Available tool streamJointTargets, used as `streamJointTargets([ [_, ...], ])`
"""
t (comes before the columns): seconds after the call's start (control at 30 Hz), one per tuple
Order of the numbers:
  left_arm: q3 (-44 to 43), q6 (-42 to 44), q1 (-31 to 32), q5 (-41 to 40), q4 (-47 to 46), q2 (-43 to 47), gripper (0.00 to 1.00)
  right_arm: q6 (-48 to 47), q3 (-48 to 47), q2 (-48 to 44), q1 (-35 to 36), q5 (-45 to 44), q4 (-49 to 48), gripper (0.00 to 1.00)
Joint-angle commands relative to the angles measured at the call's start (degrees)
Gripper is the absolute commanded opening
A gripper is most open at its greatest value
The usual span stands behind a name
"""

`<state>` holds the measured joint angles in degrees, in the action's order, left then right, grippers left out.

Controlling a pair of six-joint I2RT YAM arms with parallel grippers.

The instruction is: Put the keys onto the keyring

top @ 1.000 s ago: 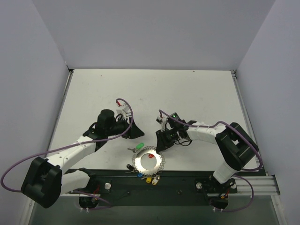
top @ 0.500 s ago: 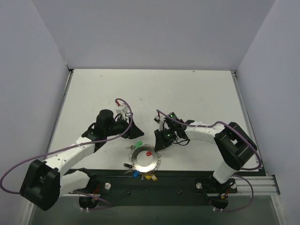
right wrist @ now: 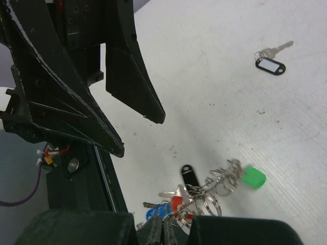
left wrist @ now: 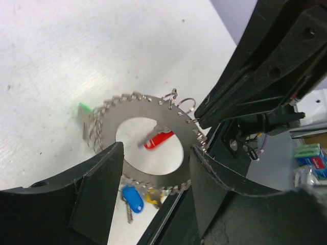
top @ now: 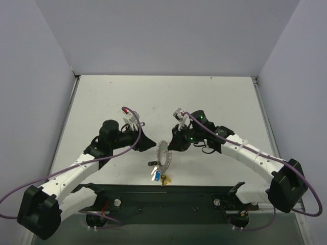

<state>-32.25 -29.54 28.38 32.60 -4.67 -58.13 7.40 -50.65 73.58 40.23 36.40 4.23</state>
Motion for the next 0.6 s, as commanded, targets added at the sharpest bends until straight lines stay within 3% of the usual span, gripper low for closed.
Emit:
streamJointTargets([
  [0.0, 1.0, -0.5, -0.2, 5.7, -10.1, 4.0, 0.63, -3.4, -2.3, -3.6, 0.3, 3.1, 1.2, 0.0],
  [0.2, 2.5, -3.0, 1.3, 12.0, -18.8, 7.1, 0.63, -4.7, -2.7, -5.7, 0.3, 9.8, 0.9, 0.0],
  [0.57, -3.2, 3.9, 10.0, 11.7, -14.6, 3.4, 0.6, -4.8, -6.1, -8.6, 0.1, 17.0, 1.1, 0.0],
])
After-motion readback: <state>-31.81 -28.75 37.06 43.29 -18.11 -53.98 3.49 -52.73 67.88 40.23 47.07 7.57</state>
